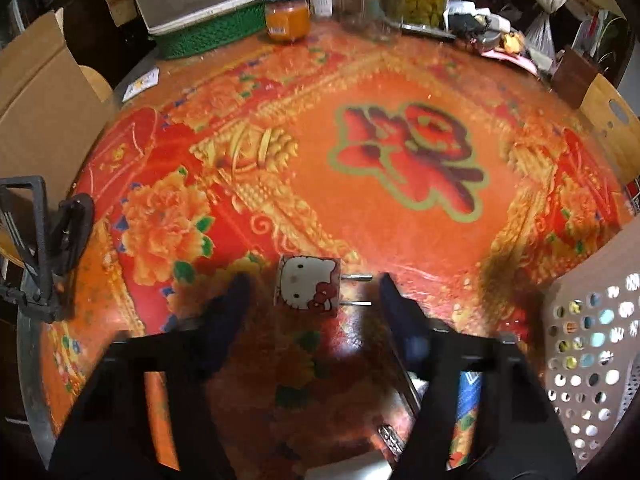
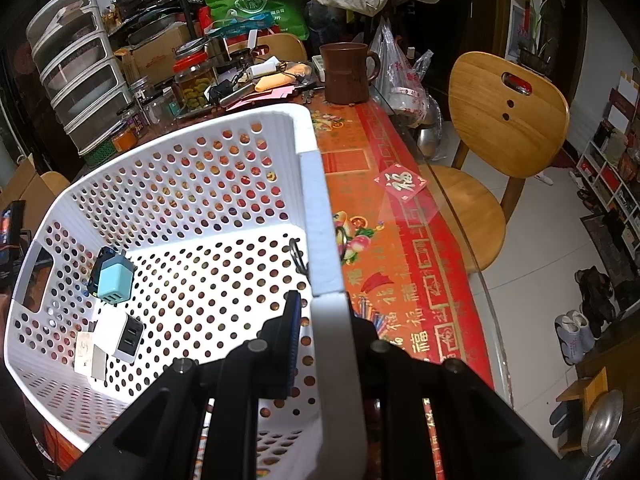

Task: Organize rigid objects
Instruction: 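Grasp the Hello Kitty charger with the left tool, then carry the Hello Kitty charger over the basket and release it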

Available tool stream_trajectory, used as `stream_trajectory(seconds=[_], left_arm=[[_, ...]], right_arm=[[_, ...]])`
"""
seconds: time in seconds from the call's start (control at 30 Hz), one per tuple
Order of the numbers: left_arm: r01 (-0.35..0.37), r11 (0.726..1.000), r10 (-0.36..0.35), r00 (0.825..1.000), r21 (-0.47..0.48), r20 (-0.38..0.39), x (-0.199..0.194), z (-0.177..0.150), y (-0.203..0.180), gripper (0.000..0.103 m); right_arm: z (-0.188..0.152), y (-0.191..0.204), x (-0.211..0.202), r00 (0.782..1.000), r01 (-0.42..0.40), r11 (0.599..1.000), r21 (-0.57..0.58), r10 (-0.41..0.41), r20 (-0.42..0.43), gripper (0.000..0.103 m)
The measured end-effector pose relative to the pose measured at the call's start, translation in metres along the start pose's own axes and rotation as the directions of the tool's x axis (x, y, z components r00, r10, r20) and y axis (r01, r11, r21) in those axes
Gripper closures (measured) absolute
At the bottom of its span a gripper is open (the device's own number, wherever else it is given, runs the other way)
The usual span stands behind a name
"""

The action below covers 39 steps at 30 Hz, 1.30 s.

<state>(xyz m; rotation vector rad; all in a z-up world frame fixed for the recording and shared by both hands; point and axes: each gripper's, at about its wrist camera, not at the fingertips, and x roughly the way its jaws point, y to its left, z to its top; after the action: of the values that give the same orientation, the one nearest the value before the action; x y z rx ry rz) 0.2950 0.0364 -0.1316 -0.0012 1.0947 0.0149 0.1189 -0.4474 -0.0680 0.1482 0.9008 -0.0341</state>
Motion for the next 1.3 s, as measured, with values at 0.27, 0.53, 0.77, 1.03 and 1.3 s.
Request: stream_trajectory(seconds=[0.27, 0.53, 0.77, 1.03, 1.3], left_arm=[[-0.063, 0.998, 0.063, 0.995, 0.007, 0.071, -0.026, 0.002, 0.0, 0.061], [-0.087, 0.996, 0.08, 0.979, 0.031, 0.188, -0.109, 0.006, -0.01, 0.061], [-0.055, 0.991, 0.023, 0.969, 0.126, 0.244, -0.16, 0.005, -0.059, 0.061], [0.003, 0.979, -0.056, 0.965, 0.203, 0.257, -0.185, -0.006, -0.111, 0.061], [0.04, 0.952, -0.114, 0.967, 0.304, 0.228, -0.177, -0.012, -0.17, 0.061]], right_arm=[[0.0, 0.001, 0.0, 1.0, 0.0, 1.0, -0.002, 0.0, 0.001, 0.088], [0.001, 0.001, -0.001, 1.0, 0.0, 1.0, -0.001, 0.0, 0.001, 0.088], [0.001, 0.002, -0.001, 1.0, -0.002, 1.0, 0.0, 0.002, 0.001, 0.088], [0.002, 0.002, -0.001, 1.0, -0.003, 1.0, -0.003, 0.003, 0.001, 0.088], [0.003, 0.003, 0.001, 1.0, -0.008, 1.0, -0.004, 0.008, -0.001, 0.088]])
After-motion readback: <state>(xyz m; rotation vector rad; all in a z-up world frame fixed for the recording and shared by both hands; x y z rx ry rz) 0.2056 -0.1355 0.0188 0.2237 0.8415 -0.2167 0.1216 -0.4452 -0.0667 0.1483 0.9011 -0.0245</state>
